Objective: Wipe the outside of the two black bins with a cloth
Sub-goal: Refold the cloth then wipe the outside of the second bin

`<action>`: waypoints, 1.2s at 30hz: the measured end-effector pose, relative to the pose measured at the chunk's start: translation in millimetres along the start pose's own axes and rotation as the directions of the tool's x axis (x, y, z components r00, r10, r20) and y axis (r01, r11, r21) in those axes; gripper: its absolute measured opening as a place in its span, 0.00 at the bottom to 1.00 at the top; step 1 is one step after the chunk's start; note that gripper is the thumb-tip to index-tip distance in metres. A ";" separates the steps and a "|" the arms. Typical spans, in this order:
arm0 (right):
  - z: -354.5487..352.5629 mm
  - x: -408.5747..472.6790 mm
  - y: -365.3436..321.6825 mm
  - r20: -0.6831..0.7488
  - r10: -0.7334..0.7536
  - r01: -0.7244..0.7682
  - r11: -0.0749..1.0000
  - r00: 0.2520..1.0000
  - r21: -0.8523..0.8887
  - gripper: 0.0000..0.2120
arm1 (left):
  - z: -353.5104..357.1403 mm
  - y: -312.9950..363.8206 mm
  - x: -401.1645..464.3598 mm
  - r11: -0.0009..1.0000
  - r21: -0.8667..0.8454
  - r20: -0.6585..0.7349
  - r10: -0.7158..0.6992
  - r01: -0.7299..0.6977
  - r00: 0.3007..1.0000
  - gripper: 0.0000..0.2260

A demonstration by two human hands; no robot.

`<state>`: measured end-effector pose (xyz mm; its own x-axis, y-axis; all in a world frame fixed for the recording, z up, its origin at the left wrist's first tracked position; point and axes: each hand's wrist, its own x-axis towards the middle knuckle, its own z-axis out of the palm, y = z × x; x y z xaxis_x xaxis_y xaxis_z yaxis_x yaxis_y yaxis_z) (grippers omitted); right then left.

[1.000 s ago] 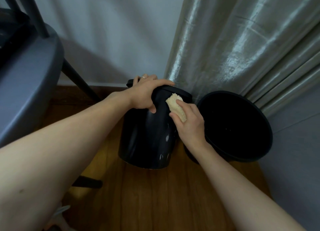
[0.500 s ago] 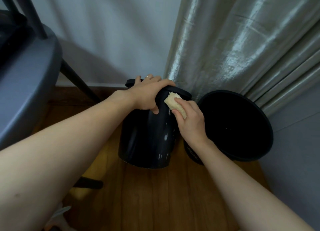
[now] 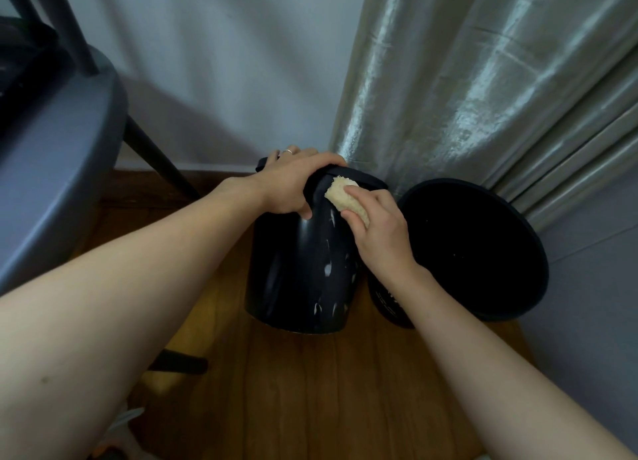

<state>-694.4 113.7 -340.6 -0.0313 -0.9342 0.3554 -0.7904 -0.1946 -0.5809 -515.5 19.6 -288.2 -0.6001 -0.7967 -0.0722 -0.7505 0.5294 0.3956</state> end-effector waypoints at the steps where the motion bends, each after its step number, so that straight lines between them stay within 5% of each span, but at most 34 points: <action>1: -0.8 1.9 0.9 0.014 0.001 -0.001 1.000 1.000 -0.018 0.18 | 0.9 -0.6 0.7 1.000 0.015 -0.001 0.001 -0.001 1.000 0.43; 23: -8.1 24.3 8.5 -0.021 -0.190 0.186 0.975 0.982 -0.120 0.15 | 5.2 -7.5 3.3 0.997 0.070 -0.012 0.024 -0.023 1.000 0.45; 31: -6.1 -0.8 16.4 0.118 -0.326 0.336 0.938 0.938 -0.084 0.14 | 6.6 -8.4 3.6 0.997 0.076 -0.012 0.029 -0.028 0.999 0.45; 36: -4.5 16.7 11.1 -0.009 -0.211 0.208 0.970 0.977 -0.127 0.15 | 7.3 -6.7 1.5 0.997 0.073 -0.016 0.037 -0.036 0.999 0.44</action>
<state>-706.4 97.3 -337.8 0.1310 -0.8695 0.4763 -0.8510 -0.3451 -0.3959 -513.4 17.1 -297.6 -0.6230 -0.7811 -0.0428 -0.7468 0.5776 0.3297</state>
